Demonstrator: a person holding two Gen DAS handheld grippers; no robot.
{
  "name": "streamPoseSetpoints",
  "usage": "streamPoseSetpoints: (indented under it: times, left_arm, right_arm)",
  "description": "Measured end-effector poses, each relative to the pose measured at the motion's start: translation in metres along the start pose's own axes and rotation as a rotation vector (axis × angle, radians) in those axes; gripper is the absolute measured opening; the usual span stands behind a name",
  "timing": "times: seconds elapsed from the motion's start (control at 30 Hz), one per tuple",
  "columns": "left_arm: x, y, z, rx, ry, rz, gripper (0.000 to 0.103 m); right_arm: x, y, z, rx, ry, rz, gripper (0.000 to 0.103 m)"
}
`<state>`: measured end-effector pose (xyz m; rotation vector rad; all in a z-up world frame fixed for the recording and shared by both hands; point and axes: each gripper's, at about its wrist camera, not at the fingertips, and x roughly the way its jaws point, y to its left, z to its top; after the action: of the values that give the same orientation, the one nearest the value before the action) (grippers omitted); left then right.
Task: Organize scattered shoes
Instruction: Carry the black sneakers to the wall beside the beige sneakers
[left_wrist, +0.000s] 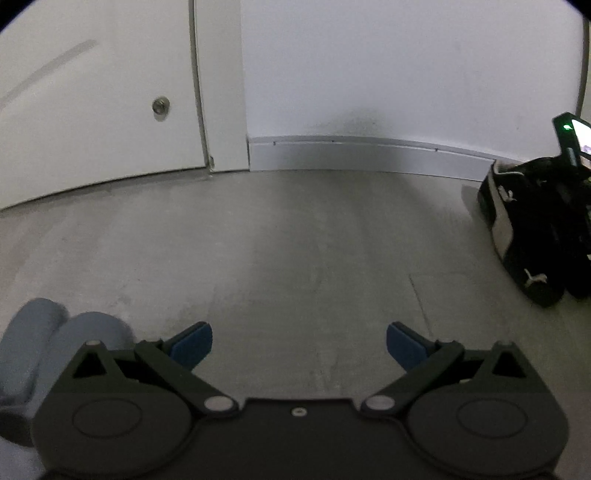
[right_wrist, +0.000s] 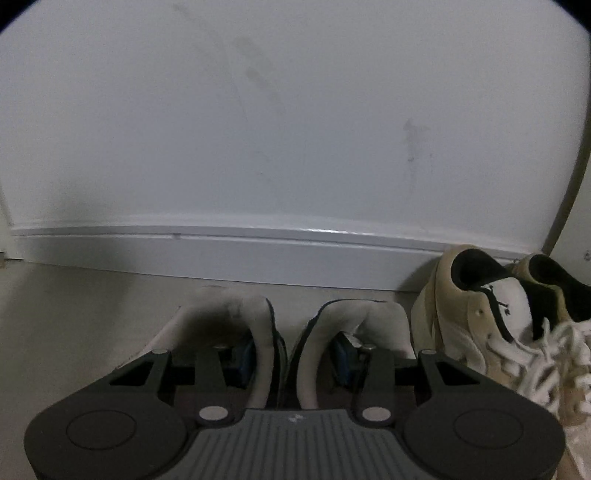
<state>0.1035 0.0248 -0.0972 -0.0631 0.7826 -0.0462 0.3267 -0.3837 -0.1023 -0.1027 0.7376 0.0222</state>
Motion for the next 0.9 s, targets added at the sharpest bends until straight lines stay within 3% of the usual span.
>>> streamPoseSetpoints:
  times: [0.1, 0.23, 0.57, 0.63, 0.67, 0.77, 0.9]
  left_arm:
    - [0.007, -0.004, 0.002, -0.034, 0.01, -0.023, 0.102]
    - [0.013, -0.013, 0.002, -0.01, 0.018, -0.03, 0.102]
    - [0.009, -0.014, 0.002, -0.012, 0.013, -0.031, 0.102]
    - [0.005, -0.014, 0.001, -0.027, 0.006, -0.03, 0.102]
    - [0.005, -0.013, 0.001, -0.03, 0.005, -0.032, 0.102]
    - [0.005, -0.013, 0.001, -0.042, -0.003, -0.039, 0.102]
    - [0.003, -0.017, 0.0, -0.049, -0.008, -0.06, 0.102]
  right_arm:
    - [0.015, -0.001, 0.017, -0.032, 0.018, 0.015, 0.044]
    - [0.03, -0.013, 0.016, -0.053, 0.031, 0.017, 0.044]
    - [0.041, -0.026, 0.03, -0.009, 0.071, 0.047, 0.049]
    - [0.036, -0.032, 0.035, 0.006, 0.105, 0.067, 0.057]
    - [0.033, -0.033, 0.037, 0.01, 0.112, 0.067, 0.068]
    - [0.011, -0.043, 0.049, 0.049, 0.122, 0.091, 0.083]
    - [-0.064, -0.025, 0.02, 0.023, 0.004, 0.046, 0.096]
